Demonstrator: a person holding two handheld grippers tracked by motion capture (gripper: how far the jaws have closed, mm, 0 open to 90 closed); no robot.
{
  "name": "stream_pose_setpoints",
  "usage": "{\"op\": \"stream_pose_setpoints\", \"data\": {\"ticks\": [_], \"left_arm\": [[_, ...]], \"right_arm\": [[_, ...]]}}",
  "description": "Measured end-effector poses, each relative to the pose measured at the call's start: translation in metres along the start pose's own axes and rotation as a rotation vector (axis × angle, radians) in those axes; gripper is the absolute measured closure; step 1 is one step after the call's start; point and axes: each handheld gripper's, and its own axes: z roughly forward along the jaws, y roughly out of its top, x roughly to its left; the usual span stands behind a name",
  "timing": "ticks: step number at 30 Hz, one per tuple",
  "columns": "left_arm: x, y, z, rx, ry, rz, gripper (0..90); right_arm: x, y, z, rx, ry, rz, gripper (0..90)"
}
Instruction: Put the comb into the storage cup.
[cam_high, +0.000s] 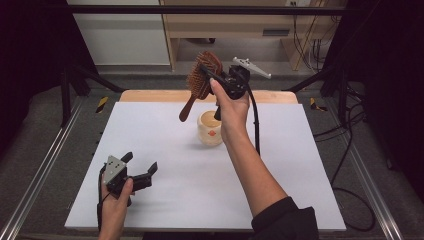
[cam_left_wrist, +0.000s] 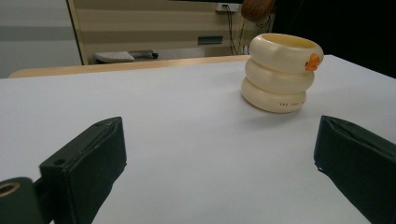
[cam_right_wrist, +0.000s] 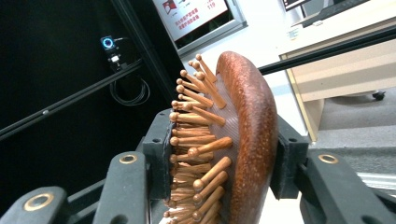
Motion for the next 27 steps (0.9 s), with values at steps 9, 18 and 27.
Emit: {"op": "stream_pose_setpoints", "data": {"ticks": [9,18,27], "left_arm": [[0.000,0.000,0.000,0.001,-0.001,0.001,2.6],[0.001,0.000,0.000,0.000,-0.001,0.000,2.6],[0.001,0.000,0.000,0.000,-0.005,0.001,2.6]], "right_arm": [[-0.006,0.006,-0.006,-0.015,-0.018,0.000,51.5],[-0.013,0.012,-0.011,-0.029,-0.039,-0.014,51.5],[-0.019,0.019,-0.018,-0.043,-0.058,-0.018,51.4]]}}
